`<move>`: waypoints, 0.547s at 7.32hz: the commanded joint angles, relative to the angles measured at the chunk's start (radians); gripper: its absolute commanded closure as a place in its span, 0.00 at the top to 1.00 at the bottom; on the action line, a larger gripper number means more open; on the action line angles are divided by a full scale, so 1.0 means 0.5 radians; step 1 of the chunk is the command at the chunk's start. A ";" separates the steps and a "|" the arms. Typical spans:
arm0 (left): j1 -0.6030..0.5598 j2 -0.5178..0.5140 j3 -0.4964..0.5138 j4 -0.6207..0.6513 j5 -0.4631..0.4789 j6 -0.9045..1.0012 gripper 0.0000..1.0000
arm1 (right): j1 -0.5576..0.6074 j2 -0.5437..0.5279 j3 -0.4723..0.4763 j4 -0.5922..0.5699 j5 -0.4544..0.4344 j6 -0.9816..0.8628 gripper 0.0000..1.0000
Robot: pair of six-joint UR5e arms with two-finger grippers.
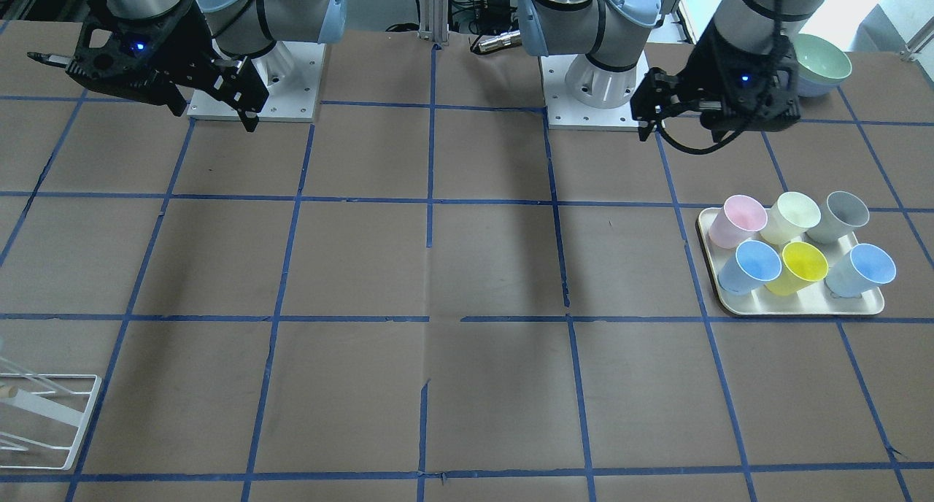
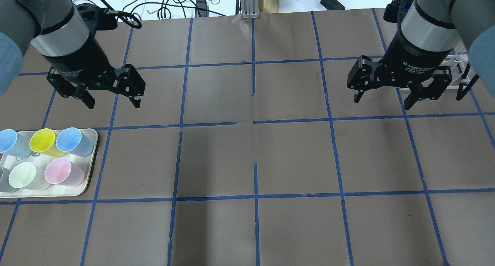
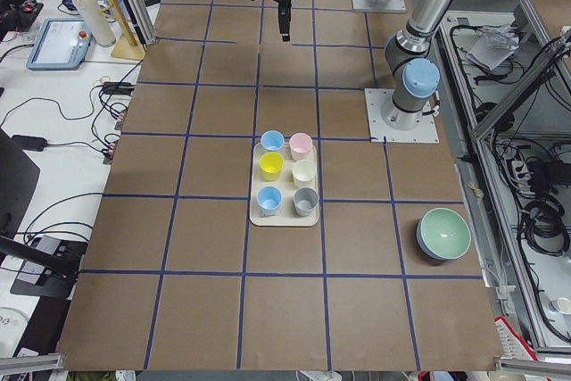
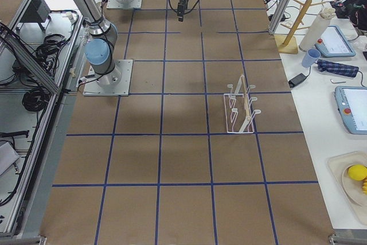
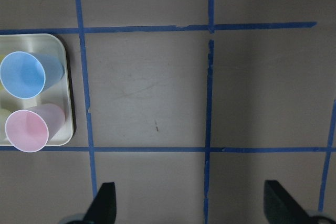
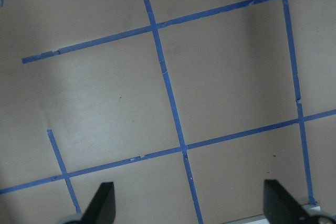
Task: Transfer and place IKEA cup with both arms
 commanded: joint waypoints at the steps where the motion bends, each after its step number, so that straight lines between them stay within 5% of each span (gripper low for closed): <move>1: -0.087 0.003 -0.037 0.091 -0.081 -0.057 1.00 | 0.000 0.001 0.000 -0.003 0.000 0.009 1.00; 4: -0.084 0.006 -0.041 0.134 -0.177 -0.045 1.00 | 0.000 -0.005 -0.006 -0.009 0.003 0.006 1.00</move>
